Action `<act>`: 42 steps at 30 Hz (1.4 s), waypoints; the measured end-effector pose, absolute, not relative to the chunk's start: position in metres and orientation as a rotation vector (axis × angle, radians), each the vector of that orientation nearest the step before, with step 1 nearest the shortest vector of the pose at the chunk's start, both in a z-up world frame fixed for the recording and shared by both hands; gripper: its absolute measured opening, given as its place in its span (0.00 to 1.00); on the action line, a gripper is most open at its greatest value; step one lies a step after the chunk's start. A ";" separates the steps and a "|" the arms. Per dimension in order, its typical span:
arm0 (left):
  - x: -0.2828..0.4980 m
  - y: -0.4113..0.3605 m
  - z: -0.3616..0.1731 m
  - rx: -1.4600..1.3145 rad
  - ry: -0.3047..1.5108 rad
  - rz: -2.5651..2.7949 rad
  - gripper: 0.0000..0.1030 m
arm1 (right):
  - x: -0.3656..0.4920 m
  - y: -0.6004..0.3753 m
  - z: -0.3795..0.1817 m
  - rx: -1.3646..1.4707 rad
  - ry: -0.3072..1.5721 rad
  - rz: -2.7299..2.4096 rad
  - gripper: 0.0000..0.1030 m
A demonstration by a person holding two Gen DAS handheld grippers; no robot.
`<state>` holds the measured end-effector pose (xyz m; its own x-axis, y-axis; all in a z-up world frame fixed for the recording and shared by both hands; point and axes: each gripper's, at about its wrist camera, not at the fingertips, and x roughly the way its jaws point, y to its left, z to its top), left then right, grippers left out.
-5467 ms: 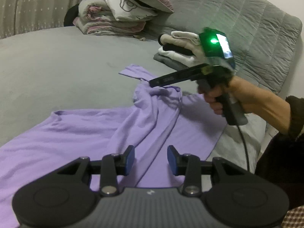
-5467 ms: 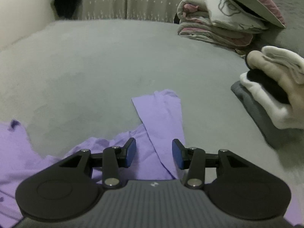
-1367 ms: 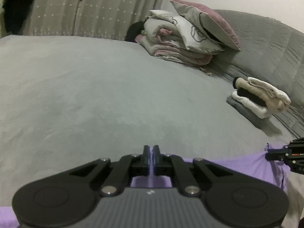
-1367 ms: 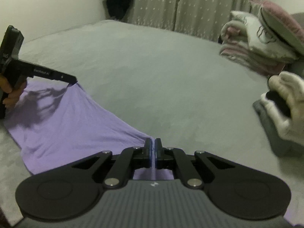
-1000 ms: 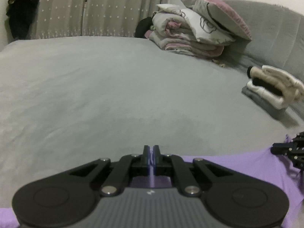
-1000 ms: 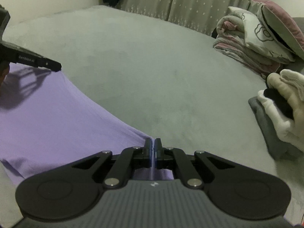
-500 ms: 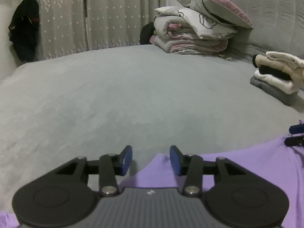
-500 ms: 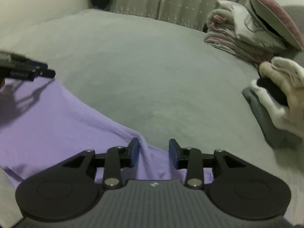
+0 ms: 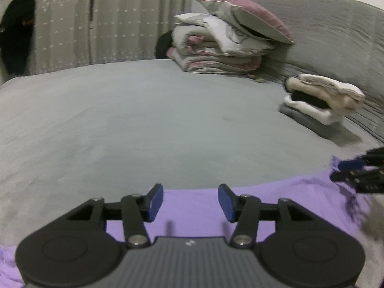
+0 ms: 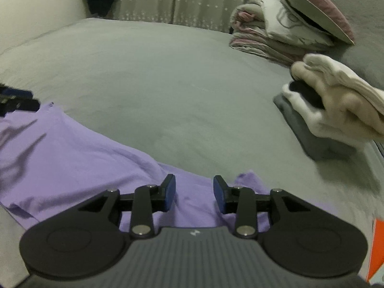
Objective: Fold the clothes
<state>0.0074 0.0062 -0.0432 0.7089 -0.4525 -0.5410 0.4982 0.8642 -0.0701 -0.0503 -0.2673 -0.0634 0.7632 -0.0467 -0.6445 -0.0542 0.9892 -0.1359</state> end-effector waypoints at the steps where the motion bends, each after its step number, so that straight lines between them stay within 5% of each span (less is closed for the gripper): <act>1: 0.004 0.003 -0.043 0.090 0.580 -0.543 0.52 | -0.052 -0.269 -0.063 -0.146 0.707 -0.003 0.38; 25: -0.041 -0.030 -0.069 0.286 0.622 -0.681 0.54 | -0.098 -0.363 -0.066 -0.062 0.777 -0.251 0.42; 42: -0.039 -0.128 -0.031 0.163 0.643 -0.954 0.53 | -0.105 -0.448 -0.062 0.551 0.721 -0.211 0.37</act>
<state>-0.0393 -0.1283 -0.0308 0.4091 -0.7066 -0.5774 0.8001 0.5820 -0.1455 -0.1050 -0.4477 -0.0616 0.7377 0.0026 -0.6751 0.3668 0.8380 0.4041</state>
